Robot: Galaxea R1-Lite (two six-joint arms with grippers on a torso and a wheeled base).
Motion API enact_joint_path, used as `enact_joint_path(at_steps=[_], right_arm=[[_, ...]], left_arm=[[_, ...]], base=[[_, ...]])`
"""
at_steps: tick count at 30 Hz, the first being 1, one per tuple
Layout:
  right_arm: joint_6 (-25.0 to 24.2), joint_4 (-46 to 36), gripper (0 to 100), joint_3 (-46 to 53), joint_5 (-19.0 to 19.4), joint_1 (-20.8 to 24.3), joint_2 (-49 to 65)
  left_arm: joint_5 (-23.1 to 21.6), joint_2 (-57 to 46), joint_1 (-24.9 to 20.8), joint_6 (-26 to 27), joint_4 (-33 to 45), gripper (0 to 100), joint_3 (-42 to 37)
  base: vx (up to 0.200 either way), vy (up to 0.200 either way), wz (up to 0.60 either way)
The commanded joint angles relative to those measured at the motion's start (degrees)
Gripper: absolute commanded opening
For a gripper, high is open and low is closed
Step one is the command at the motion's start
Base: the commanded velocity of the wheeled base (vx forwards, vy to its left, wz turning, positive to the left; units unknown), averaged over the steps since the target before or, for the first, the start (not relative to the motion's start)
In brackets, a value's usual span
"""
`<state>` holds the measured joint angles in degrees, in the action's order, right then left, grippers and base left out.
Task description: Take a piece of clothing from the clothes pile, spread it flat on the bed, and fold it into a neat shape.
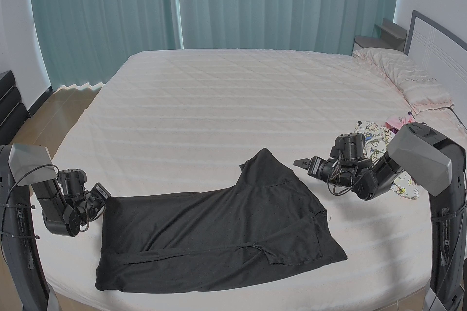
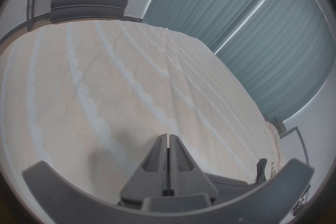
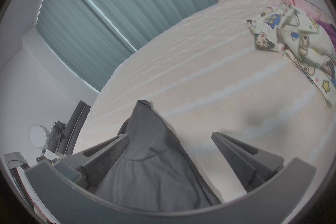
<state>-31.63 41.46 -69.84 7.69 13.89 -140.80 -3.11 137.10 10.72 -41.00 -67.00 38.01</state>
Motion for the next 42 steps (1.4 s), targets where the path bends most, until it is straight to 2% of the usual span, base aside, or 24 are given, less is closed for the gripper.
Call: enact_joint_path(at_steps=[1,7,13,17,18,22,38,39,42], right_arm=[[2.1,-3.1,100,-7.0,0.6,1.7,-3.3],[3.2,-5.5,100,-12.6,1.3,3.2,-6.5],[6.3,-6.5,100,-16.0,1.4,5.2,-8.5],[6.3,-6.9,100,-18.1,1.4,5.4,-9.4],[6.5,-9.4,100,-21.7,1.3,5.2,-10.6],[6.5,-11.4,100,-25.6,1.2,4.7,-12.4],[6.3,-11.1,100,-26.3,1.3,5.4,-15.0],[6.3,-10.9,0,-26.3,1.3,5.4,-15.3],[6.1,-10.9,0,-26.6,1.3,5.3,-15.4]], left_arm=[[0.0,-0.6,0.8,-1.0,-0.8,0,0.7],[0.4,-0.6,1.4,-2.2,-3.6,0,0.5],[0.6,-0.6,2.0,-2.6,-3.7,0,0.7],[0.5,-0.6,2.1,-2.6,-3.7,0,0.6],[0.5,-0.3,2.1,-2.6,-3.7,0,0.6],[0.3,0.1,2.1,-2.5,-3.7,0,0.6],[0.1,0.1,2.0,-2.6,-3.7,0,0.6],[0.2,0.0,2.0,-2.6,-3.7,0,0.6],[0.1,0.1,2.0,-2.6,-3.7,0,0.6]], base=[[0.0,0.0,0.0],[0.0,0.0,0.0],[0.0,0.0,0.0],[0.0,0.0,0.0],[0.0,0.0,0.0],[0.0,0.0,0.0],[0.0,0.0,0.0],[0.0,0.0,0.0],[0.0,0.0,0.0]])
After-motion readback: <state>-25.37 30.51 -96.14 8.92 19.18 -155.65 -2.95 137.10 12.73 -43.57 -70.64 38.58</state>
